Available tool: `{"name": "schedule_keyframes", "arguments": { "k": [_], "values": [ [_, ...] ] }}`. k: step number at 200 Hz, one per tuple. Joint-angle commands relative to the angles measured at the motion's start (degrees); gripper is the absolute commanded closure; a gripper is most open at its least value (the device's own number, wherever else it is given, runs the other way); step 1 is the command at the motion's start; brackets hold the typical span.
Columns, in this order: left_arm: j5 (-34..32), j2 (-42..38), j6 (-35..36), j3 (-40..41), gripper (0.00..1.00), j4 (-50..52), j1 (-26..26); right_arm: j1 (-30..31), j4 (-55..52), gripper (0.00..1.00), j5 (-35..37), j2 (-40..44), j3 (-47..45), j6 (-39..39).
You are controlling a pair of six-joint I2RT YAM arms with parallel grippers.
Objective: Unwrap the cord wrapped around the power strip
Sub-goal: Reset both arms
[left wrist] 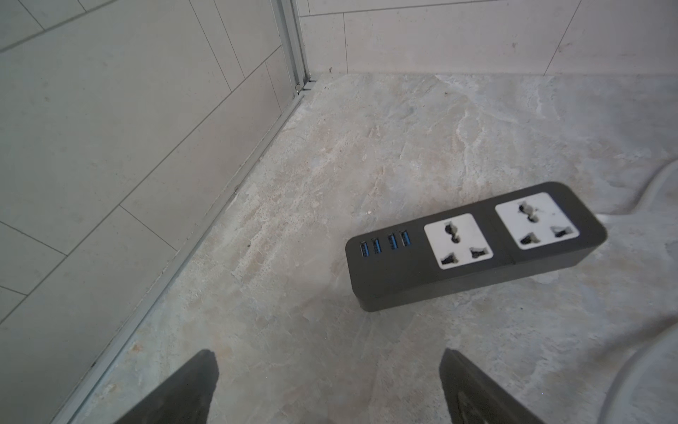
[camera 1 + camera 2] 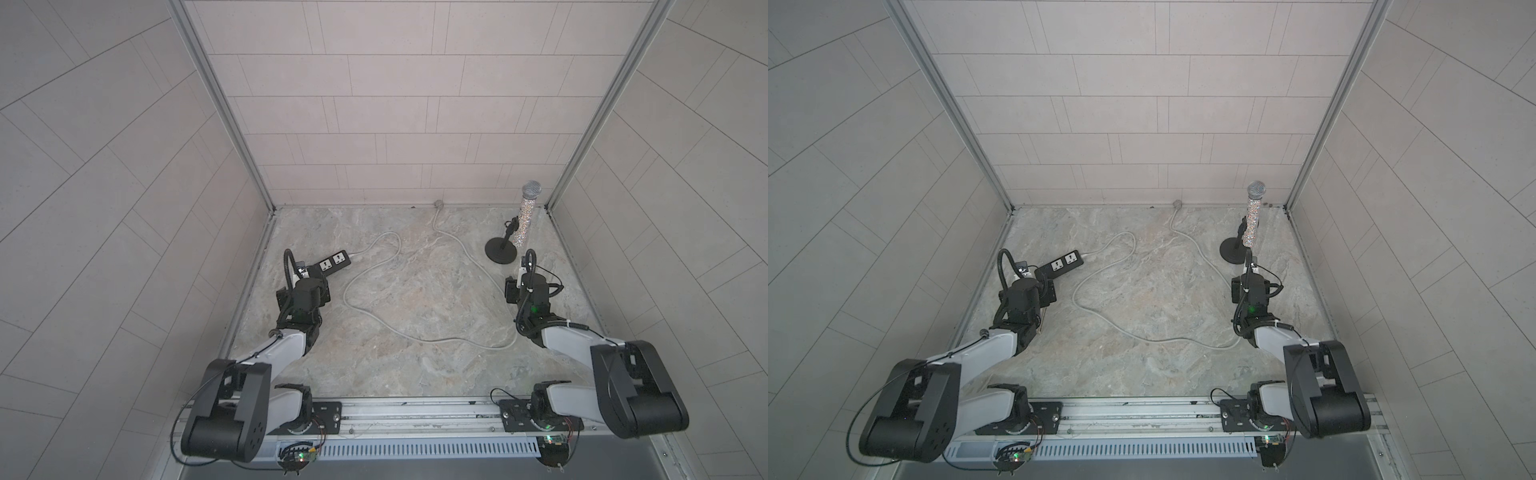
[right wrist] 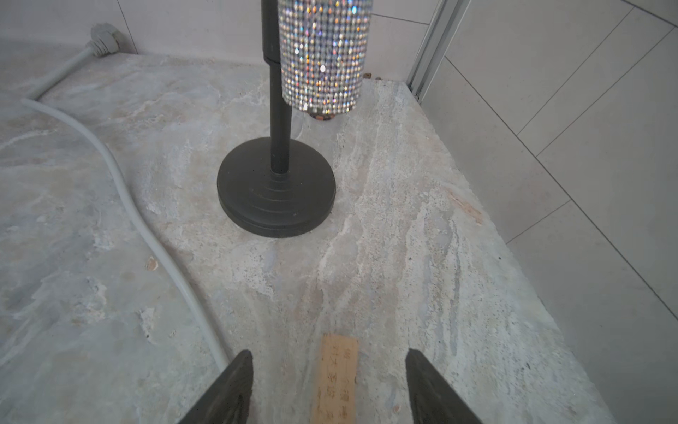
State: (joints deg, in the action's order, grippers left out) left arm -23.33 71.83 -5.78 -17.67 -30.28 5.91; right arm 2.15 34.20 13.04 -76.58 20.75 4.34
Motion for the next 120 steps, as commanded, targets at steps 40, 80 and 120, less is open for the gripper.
{"name": "schedule_keyframes", "arguments": {
  "k": [40,80,120],
  "values": [
    [9.81,7.4,4.45,-2.81,0.0,-15.12,-2.57,-1.11,33.5,0.3,-6.82,-14.72,-5.55,-0.27],
    [10.54,19.58,4.39,0.21,0.0,-33.59,-3.57,-1.45,29.02,0.01,-5.01,-13.84,-3.92,0.94],
    [8.35,18.4,3.5,-2.1,0.0,-26.79,-3.69,-1.38,32.33,0.01,3.31,-13.79,-5.85,3.63]
  ]
}}
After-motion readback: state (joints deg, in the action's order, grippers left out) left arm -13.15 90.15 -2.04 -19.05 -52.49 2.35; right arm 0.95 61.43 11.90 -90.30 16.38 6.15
